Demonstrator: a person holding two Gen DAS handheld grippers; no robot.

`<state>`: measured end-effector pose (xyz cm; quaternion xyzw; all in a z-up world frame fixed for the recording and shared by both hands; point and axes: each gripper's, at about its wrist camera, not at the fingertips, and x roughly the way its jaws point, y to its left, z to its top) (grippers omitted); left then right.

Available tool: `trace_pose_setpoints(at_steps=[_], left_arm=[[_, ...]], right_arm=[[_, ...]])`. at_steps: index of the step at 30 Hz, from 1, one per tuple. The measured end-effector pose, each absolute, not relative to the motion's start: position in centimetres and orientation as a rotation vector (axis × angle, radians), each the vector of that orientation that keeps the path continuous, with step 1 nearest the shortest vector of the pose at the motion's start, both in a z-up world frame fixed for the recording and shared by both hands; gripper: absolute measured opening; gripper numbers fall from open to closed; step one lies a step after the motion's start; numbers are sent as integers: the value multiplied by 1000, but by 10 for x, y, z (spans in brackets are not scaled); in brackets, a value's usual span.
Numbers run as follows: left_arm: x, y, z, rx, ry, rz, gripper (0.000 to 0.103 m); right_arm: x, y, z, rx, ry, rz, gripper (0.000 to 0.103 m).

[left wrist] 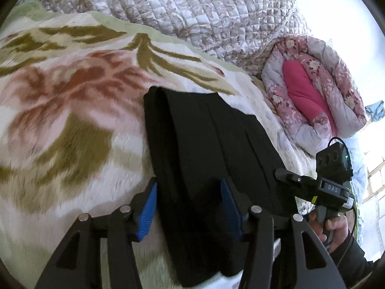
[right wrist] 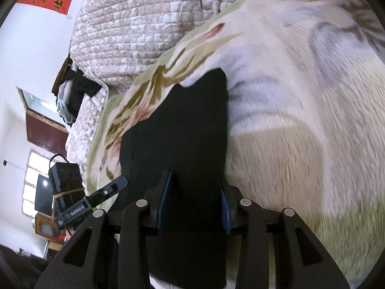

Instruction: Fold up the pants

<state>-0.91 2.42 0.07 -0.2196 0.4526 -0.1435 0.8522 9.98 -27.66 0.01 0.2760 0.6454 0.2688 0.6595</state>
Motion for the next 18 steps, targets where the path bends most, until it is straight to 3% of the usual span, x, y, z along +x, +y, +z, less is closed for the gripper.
trace_pose_setpoints(at_steps=[3, 4, 7, 12, 18], left_arm=[[2, 22, -1, -454, 946, -290, 57], [2, 21, 0, -449, 950, -280, 56], [-4, 14, 8, -391, 942, -245, 43], [-9, 0, 32, -294, 926, -200, 26], [-18, -14, 56, -226, 888, -201, 23]], right_arm=[[105, -270, 0, 591, 1458, 594, 33], [104, -269, 2, 568, 1455, 589, 27], [99, -267, 12, 533, 1439, 576, 18], [96, -258, 36, 488, 1395, 580, 17], [93, -247, 71, 452, 1330, 615, 16]])
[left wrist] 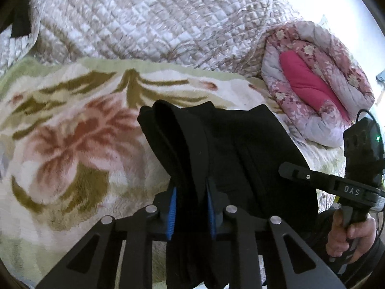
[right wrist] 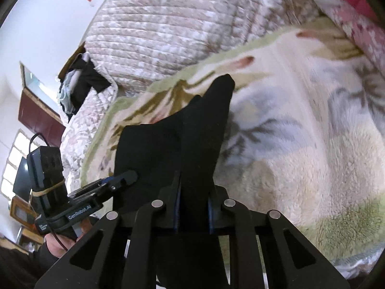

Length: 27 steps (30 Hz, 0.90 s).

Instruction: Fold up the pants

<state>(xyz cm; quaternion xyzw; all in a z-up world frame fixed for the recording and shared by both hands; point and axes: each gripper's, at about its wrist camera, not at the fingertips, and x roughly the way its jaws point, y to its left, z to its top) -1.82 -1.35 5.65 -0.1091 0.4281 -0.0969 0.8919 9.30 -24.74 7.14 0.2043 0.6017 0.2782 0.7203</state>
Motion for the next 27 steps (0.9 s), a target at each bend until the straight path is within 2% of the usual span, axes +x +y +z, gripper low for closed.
trace_pose_setpoints(at_steps=[15, 27], left_arm=[[-11, 5, 67, -195, 872, -174, 23], [59, 41, 66, -141, 859, -122, 23]], right_arm=[[104, -217, 70, 428, 1341, 655, 16], [174, -173, 35, 404, 1351, 682, 16]])
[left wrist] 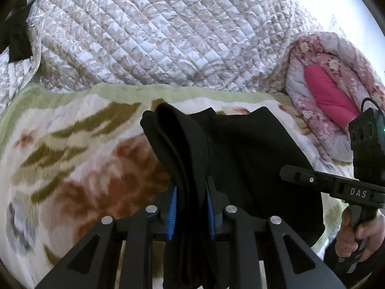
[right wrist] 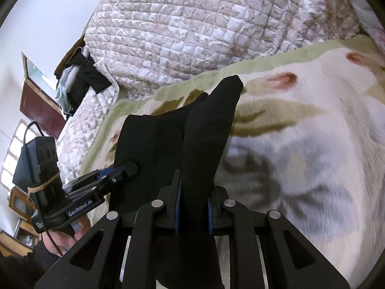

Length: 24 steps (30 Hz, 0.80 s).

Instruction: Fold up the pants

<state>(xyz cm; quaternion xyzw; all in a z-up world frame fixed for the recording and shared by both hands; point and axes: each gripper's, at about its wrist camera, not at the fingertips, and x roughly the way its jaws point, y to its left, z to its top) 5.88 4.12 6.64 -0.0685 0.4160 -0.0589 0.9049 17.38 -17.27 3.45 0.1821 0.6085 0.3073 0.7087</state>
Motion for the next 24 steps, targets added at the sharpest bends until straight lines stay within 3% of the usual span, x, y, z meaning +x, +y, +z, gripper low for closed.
trace_pose_setpoints(at_steps=[6, 9, 11, 14, 24], left_arm=[[95, 55, 56, -148, 869, -113, 24], [109, 64, 39, -168, 901, -88, 30], [109, 73, 30, -198, 922, -68, 36], [98, 84, 28, -210, 908, -55, 40], [39, 76, 67, -225, 784, -56, 37]], right_arm=[[202, -163, 10, 378, 1351, 659, 16], [209, -164, -11, 350, 1393, 613, 21], [207, -171, -18, 340, 1408, 587, 32], [201, -184, -9, 281, 1369, 538, 37], [143, -164, 42, 51, 1234, 572, 37]])
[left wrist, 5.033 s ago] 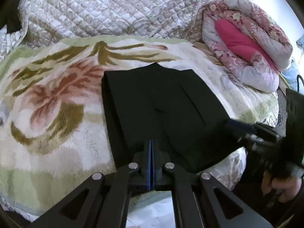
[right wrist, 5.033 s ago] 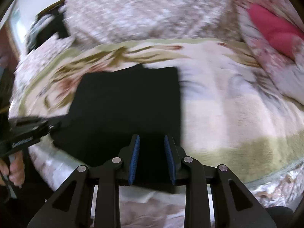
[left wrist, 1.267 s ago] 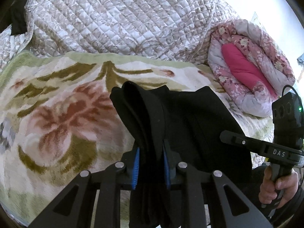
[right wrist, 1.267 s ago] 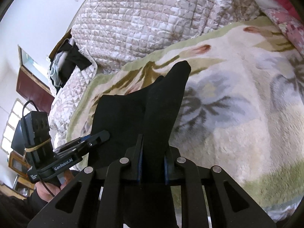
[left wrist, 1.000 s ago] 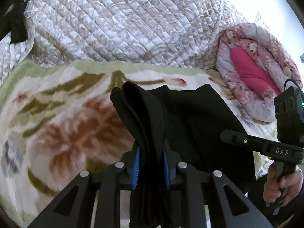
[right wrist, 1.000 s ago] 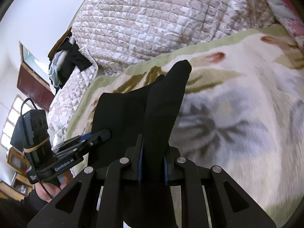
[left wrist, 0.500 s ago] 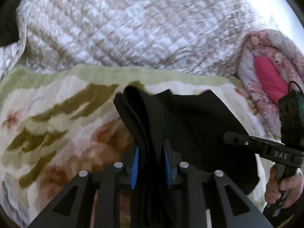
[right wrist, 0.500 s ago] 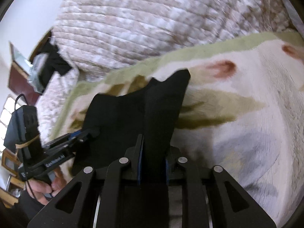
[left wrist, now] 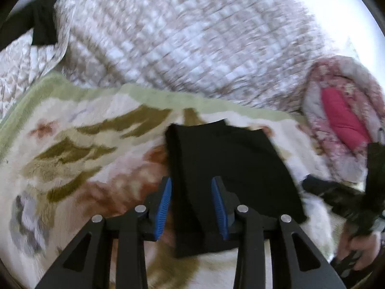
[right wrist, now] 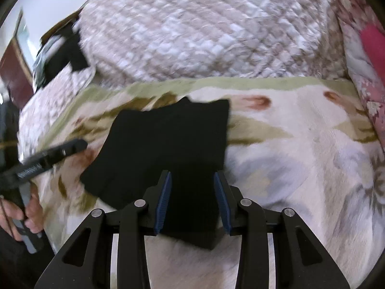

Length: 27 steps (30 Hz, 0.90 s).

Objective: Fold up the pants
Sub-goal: 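Open both grippers and withdraw them from the folded pants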

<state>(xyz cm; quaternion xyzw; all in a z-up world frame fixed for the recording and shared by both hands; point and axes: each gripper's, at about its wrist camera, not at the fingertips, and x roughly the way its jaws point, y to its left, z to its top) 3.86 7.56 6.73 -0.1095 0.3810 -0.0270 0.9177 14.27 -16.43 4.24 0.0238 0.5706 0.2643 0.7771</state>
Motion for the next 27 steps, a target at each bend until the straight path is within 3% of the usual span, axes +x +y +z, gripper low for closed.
trace_pose_setpoints(at_steps=[5, 18, 22, 27], left_arm=[[27, 43, 46, -153, 838, -110, 37], [-5, 28, 54, -109, 861, -16, 37], [-20, 23, 50, -115, 874, -1, 38], [-25, 20, 38, -98, 894, 8, 38]], right_arm=[[121, -148, 18, -69, 1268, 585, 37], [90, -163, 66, -20, 1225, 591, 37], [77, -166, 62, -30, 1245, 583, 47], [69, -164, 50, -49, 1268, 572, 47]])
